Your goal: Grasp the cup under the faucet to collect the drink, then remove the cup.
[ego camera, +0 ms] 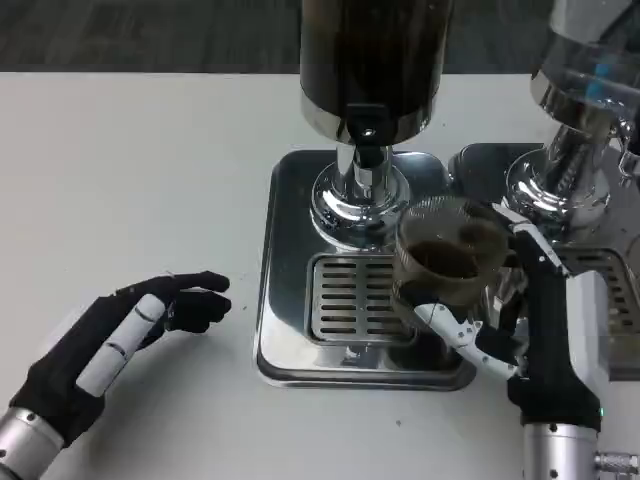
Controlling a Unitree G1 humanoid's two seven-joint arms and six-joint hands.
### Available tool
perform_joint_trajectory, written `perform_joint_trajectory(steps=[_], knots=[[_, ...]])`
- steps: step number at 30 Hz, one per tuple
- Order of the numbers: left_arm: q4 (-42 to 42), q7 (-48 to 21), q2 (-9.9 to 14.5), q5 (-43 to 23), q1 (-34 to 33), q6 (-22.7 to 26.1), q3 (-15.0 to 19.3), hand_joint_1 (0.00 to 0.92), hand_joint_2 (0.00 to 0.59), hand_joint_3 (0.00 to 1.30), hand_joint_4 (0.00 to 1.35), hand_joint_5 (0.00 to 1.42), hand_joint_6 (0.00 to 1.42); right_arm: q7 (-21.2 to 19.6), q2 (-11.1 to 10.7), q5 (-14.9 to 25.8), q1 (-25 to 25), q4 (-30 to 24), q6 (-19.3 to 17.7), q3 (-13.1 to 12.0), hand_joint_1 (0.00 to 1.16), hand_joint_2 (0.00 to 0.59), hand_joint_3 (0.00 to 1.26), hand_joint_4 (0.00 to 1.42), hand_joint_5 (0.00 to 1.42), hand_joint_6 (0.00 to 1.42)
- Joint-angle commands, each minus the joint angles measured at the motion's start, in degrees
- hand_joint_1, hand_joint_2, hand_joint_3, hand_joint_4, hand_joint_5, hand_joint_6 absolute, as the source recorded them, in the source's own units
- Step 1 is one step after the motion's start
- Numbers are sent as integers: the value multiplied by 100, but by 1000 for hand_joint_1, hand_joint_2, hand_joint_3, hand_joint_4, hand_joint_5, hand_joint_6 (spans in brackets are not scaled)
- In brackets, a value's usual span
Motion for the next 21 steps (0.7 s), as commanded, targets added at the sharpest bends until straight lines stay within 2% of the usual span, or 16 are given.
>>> perform_joint_trajectory(steps=[1,11,21], knots=[[-146,22,-24,93,15,-152,-54,0,251,399,401,367,375,-6,-53,23,265,-577,-126,-147,789,194,649,784,974,1298],[-569,74,21,175,41,-235,-144,0,240,367,362,329,352,432,-126,77,1001,-1580,46,-317,810,183,655,784,991,1313],[-1454,381,318,918,241,-967,-263,0,212,265,228,205,232,967,-255,87,1444,-2262,42,-456,823,184,670,801,1003,1315]])
